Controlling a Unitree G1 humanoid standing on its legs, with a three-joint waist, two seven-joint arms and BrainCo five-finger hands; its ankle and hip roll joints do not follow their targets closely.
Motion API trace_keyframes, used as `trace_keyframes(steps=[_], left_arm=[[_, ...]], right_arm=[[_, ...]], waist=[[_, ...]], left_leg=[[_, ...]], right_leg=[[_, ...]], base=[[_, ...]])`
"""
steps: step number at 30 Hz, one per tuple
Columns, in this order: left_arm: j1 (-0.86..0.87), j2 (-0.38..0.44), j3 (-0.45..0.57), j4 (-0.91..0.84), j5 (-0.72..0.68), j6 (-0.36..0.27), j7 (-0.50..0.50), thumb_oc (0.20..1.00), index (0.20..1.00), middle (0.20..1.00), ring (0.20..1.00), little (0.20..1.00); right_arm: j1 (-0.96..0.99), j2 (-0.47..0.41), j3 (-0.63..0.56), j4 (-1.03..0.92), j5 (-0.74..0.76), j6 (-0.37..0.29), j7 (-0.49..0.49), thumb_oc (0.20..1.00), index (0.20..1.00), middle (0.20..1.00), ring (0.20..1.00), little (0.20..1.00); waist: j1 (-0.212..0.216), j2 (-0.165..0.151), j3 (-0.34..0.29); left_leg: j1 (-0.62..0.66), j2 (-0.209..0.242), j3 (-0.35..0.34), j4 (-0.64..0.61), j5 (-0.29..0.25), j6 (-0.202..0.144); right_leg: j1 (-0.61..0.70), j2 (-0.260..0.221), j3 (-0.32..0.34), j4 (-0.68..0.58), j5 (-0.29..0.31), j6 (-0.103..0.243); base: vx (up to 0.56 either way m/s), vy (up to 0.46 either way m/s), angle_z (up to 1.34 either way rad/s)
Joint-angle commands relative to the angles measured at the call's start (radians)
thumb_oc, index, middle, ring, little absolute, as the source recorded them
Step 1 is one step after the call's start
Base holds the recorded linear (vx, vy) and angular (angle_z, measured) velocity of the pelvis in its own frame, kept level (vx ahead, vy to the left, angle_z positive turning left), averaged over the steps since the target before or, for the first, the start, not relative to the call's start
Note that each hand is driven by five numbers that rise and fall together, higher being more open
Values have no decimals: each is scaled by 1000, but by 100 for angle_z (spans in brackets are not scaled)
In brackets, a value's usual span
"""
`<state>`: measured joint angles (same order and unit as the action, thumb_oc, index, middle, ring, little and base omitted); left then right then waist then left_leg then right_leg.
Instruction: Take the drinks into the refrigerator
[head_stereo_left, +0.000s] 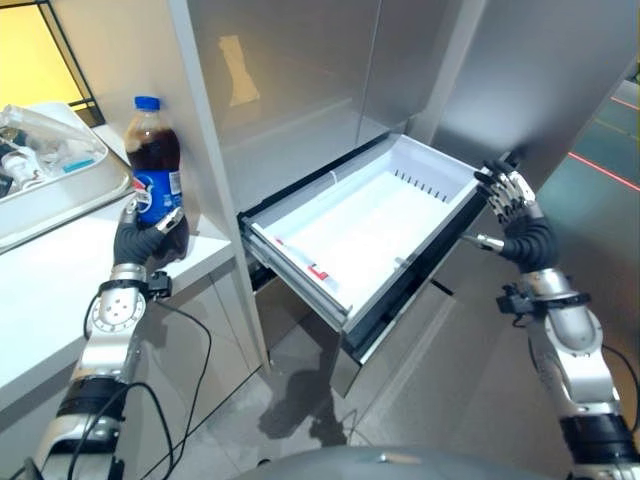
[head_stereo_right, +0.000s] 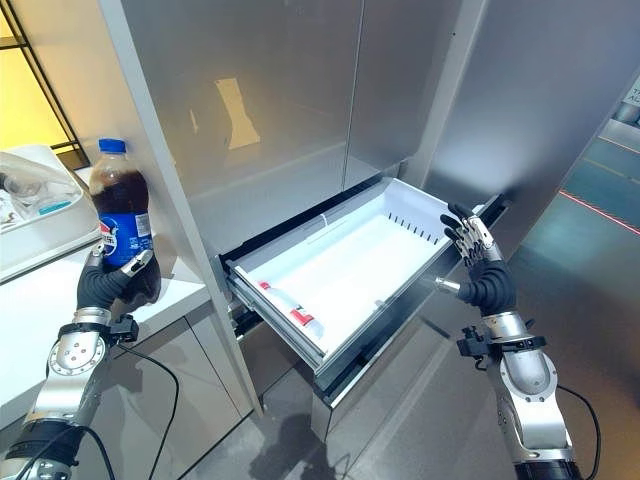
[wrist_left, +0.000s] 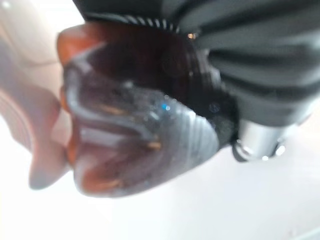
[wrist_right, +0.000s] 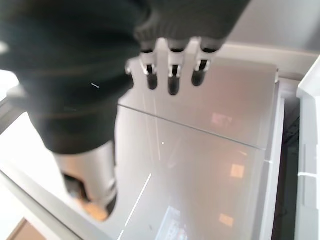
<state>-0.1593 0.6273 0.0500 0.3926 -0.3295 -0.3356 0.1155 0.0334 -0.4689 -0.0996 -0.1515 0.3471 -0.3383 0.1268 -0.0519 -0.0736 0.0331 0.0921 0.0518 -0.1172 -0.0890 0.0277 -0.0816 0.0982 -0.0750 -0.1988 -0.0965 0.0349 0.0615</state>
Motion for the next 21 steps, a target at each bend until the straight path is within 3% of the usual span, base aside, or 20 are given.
trace_keyframes(steps=[1,9,15,21], left_arm=[[-161,0,-5,56,-15,-47,-10,200,200,200,200,200],[-123,-27,24,-34,-69,-63,-34,200,200,200,200,200],[-35,-102,82,-239,-177,-85,-86,200,200,200,200,200],[67,-133,97,-471,-261,-86,-203,200,200,200,200,200]], right_arm=[[-61,-20,-14,-65,34,-30,0,1000,1000,1000,1000,1000],[-60,-20,-36,-38,11,-27,-17,1000,1000,1000,1000,1000],[-64,-33,-71,9,-13,-24,-40,1000,1000,1000,1000,1000],[-60,-68,-72,59,64,-4,6,1000,1000,1000,1000,1000]], waist=[[-21,15,-5],[-15,16,-7],[-3,11,-2],[9,5,2]], left_leg=[[4,-52,-64,3,-69,81],[1,-52,-68,3,-68,80],[-7,-54,-74,3,-65,80],[-11,-57,-74,3,-62,81]], right_leg=[[15,9,-25,116,-122,-5],[20,9,-32,109,-120,-6],[19,9,-34,104,-116,-8],[20,8,-34,91,-106,-9]], base=[[0,0,0],[0,0,0],[0,0,0],[0,0,0]])
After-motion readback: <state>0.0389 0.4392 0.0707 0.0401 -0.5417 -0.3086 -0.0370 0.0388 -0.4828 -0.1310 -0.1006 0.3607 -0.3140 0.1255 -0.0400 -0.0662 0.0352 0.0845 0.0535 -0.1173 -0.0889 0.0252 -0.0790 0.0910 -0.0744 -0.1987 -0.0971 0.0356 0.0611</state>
